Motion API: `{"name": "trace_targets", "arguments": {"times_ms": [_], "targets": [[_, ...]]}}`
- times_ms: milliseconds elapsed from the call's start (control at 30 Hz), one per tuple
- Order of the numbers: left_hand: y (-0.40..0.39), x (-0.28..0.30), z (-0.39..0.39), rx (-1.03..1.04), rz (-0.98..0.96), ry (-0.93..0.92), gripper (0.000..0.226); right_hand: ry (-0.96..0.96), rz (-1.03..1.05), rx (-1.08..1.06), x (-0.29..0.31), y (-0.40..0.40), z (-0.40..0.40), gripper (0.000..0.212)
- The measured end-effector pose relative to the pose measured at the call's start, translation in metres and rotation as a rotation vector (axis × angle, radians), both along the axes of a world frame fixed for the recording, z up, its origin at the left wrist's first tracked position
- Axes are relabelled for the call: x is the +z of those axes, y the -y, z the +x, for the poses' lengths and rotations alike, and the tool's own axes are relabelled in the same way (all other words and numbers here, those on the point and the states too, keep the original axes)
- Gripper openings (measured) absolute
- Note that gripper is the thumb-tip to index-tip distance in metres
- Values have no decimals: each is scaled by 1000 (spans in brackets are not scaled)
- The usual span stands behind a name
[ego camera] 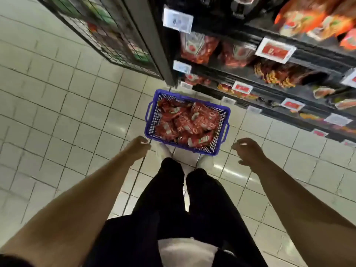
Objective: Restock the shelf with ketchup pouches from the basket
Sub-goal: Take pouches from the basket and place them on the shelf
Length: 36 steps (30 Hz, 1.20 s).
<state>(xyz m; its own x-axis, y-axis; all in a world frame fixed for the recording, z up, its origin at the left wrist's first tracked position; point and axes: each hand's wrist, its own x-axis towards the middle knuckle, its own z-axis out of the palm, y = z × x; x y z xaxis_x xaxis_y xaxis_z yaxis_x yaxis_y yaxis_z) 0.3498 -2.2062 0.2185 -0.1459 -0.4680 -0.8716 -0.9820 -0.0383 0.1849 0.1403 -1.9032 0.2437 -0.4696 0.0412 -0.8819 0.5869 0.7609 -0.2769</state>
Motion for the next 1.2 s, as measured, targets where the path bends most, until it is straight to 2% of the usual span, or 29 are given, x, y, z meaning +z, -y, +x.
{"name": "trace_targets", "arguments": {"times_ms": [200, 267, 400, 467, 600, 733, 800, 900, 967, 1067, 1200], "targets": [[-5, -129, -16, -16, 42, 5, 34, 278, -121, -387, -125, 50, 7, 15], [0, -176, -34, -47, 10, -34, 52, 327, -181, -513, -171, 76, 2, 17], [9, -272, -69, 95, 6, -90, 72, 364, -256, -641, -272, 116, -13, 41], [11, -322, -78, 131, 20, -57, 97, 373, -297, -683, -322, 129, -18, 33], [2, -388, -84, -190, -52, 170, 141, 425, -474, -756, -380, 151, -27, 23], [-8, -412, -88, -219, -140, 276, 152, 466, -466, -816, -398, 149, -38, 51], [-9, -414, -92, -199, -146, 300, 152, 489, -450, -895, -398, 144, -38, 57], [-4, -410, -90, -89, -131, 265, 141, 424, -370, -974, -391, 147, -40, 52], [4, -399, -77, 12, -102, 156, 117, 371, -300, -982, -382, 147, -38, 44], [24, -363, -61, 106, 14, 54, 94, 410, -295, -951, -349, 135, -29, 48], [43, -276, -55, 182, 204, -47, 39, 437, -434, -729, -276, 110, -6, 56]]}}
